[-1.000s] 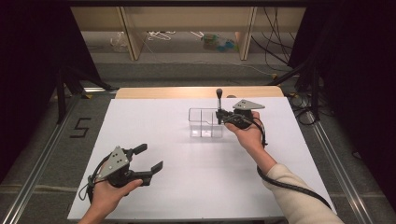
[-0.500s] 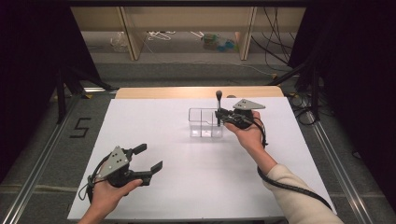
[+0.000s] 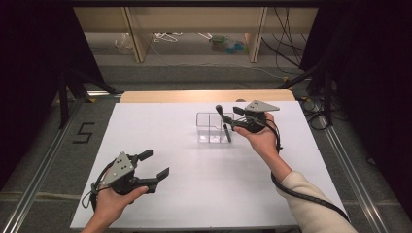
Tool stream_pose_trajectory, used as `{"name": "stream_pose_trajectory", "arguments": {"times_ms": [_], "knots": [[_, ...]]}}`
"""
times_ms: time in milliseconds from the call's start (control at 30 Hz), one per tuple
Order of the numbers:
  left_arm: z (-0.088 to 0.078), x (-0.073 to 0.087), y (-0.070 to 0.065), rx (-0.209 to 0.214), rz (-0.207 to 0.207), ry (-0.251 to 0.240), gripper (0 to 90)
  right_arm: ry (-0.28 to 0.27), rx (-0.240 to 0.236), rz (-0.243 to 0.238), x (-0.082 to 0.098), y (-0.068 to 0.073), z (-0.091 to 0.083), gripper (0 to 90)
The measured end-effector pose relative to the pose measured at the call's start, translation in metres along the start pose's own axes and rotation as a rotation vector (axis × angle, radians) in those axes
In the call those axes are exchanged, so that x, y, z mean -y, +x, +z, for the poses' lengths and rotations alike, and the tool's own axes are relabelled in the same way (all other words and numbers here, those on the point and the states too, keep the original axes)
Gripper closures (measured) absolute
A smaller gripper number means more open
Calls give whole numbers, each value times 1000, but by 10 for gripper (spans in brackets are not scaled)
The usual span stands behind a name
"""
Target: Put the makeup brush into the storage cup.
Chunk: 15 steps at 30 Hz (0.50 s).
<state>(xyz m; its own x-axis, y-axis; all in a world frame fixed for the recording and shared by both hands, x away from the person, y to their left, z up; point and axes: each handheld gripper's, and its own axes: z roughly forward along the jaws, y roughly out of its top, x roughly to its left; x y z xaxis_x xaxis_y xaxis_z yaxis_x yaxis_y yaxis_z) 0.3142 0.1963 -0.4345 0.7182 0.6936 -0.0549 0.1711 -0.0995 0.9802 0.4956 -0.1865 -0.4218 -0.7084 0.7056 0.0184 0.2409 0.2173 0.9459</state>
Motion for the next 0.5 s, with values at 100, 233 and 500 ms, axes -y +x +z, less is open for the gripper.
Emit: {"name": "stream_pose_trajectory", "arguments": {"times_ms": [100,233,500], "knots": [[0,0,0,0,-1,-2,156,15,-15,-2,-1,-1,-2,362],[0,0,0,1,-3,-2,156,37,-38,-12,-3,-1,-6,333],[0,0,1,0,6,-2,156,60,-61,-16,-4,-1,-14,297]]}}
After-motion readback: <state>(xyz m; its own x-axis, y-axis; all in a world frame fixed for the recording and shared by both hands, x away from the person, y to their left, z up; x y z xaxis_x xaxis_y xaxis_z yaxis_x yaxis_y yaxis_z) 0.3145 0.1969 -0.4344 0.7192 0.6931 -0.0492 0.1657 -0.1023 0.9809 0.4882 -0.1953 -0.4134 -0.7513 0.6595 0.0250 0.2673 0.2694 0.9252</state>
